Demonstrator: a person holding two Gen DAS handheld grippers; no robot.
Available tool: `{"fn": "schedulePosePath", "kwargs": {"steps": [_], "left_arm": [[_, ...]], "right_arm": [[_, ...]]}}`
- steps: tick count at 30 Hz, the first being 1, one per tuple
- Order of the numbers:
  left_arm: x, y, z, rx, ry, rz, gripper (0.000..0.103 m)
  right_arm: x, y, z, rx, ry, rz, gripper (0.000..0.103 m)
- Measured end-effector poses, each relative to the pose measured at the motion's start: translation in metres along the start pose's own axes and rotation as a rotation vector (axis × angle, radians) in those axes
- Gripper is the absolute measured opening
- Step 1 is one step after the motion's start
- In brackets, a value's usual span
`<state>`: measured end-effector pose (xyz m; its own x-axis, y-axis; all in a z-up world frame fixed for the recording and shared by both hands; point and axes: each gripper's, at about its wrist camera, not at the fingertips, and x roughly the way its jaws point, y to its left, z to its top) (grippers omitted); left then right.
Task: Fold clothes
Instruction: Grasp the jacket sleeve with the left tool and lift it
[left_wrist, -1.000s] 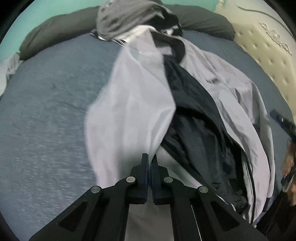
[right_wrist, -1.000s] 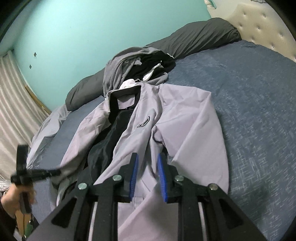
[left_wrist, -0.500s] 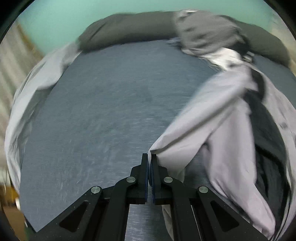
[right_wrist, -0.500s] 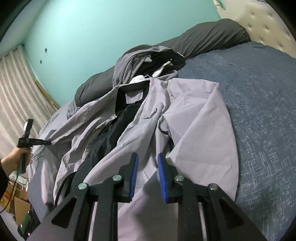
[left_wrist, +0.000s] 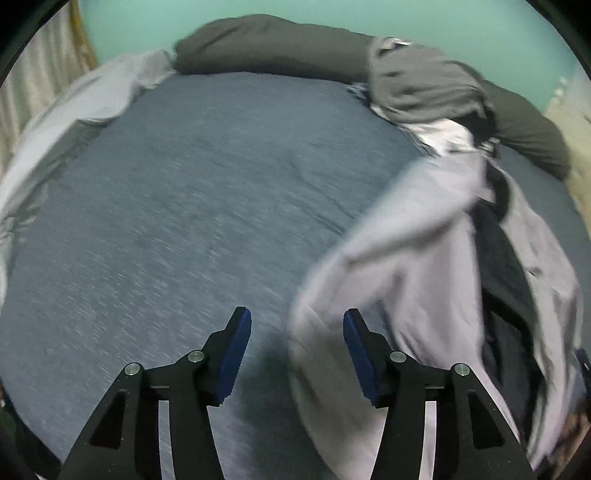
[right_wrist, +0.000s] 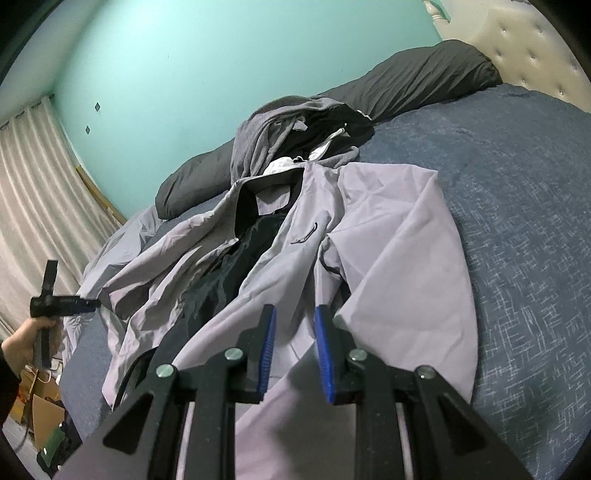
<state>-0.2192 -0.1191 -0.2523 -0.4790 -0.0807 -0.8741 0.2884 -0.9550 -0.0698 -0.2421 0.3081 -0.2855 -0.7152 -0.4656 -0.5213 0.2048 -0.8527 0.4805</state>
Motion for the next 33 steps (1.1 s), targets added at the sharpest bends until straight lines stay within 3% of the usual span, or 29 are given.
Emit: {"fn": "schedulePosePath", "kwargs": {"steps": [4, 16, 17, 20, 21, 26, 33], "left_arm": [[0.007, -0.021, -0.019, 0.004, 0.040, -0.084, 0.067], [0.065, -0.048, -0.044, -0.055, 0.131, -0.110, 0.067], [0.068, -0.048, -0.045, -0.056, 0.134, -0.106, 0.065], [0.077, -0.047, -0.047, -0.044, 0.142, -0.083, 0.029], [0.078, -0.045, -0.048, -0.042, 0.142, -0.078, 0.022], [0.067, -0.035, -0.047, -0.015, 0.115, -0.058, 0.010], [0.035, 0.023, -0.035, -0.048, 0.071, 0.064, 0.007]], "right_arm": [[0.000, 0.004, -0.002, -0.005, 0.004, 0.005, 0.021], [-0.001, 0.007, 0.000, -0.025, 0.002, 0.021, 0.021], [-0.001, 0.008, 0.000, -0.031, 0.001, 0.020, 0.021], [-0.001, 0.010, 0.000, -0.044, 0.000, 0.019, 0.021], [0.000, 0.011, 0.000, -0.045, 0.000, 0.019, 0.021], [0.002, 0.011, -0.002, -0.042, 0.008, 0.021, 0.021], [0.001, 0.014, -0.002, -0.050, -0.001, 0.023, 0.021]]}}
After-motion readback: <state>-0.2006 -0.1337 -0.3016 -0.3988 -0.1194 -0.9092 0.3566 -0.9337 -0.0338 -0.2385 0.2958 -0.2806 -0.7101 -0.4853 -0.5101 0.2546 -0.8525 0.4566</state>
